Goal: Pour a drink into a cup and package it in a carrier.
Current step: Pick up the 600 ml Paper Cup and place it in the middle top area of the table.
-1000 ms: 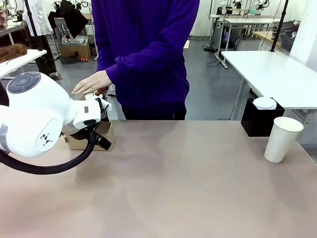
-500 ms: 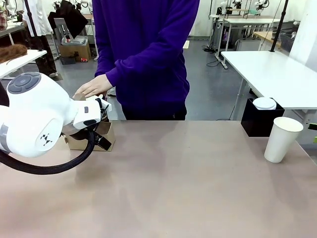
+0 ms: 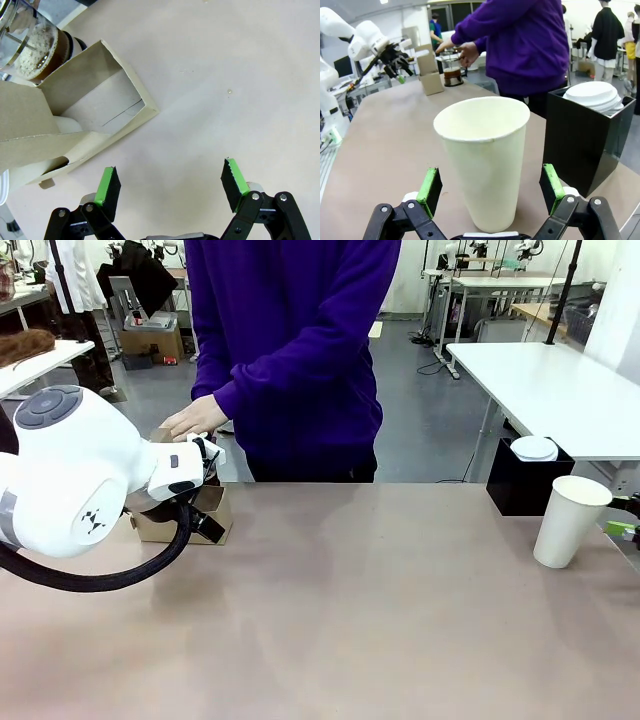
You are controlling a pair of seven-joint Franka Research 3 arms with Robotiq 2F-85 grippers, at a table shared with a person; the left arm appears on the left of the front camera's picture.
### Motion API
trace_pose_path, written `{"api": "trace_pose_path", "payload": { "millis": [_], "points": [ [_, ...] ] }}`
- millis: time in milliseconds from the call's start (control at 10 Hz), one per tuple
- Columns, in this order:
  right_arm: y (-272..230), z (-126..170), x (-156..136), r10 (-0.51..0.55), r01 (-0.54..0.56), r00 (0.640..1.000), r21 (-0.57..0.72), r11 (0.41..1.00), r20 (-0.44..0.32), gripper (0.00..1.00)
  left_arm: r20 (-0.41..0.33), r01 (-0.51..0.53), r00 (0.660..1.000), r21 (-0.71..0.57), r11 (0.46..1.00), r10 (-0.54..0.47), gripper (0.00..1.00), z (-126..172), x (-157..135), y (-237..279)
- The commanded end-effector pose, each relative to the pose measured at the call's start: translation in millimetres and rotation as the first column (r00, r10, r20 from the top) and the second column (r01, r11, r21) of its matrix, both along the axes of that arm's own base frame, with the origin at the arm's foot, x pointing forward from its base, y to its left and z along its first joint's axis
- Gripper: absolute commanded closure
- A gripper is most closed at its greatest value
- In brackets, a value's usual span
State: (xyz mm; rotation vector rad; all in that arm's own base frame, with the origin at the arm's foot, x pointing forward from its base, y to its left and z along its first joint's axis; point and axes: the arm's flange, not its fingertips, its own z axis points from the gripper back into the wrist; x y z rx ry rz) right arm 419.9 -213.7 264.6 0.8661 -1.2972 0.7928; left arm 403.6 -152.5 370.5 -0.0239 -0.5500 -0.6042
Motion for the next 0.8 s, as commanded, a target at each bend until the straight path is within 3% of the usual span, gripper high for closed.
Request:
{"api": "trace_pose_path", "payload": {
  "millis": [0, 300, 700],
  "points": [
    [13, -3, 3, -0.042, 0.042, 0.999, -0.014, 0.999, 0.027, 0.00, 0.000, 0.000, 1.000, -0.001, 1.000, 0.000, 0.00, 0, 0, 0],
    [20, -11, 11, -0.059, 0.059, 0.998, 0.018, 0.998, 0.003, 0.00, 0.000, 0.000, 1.000, -0.001, 1.000, 0.000, 0.00, 0, 0, 0],
    [37, -22, 20, 0.001, 0.000, 0.999, 0.030, 1.000, -0.033, 0.00, 0.000, 0.000, 1.000, -0.001, 1.000, 0.000, 0.00, 0, 0, 0]
  ]
}}
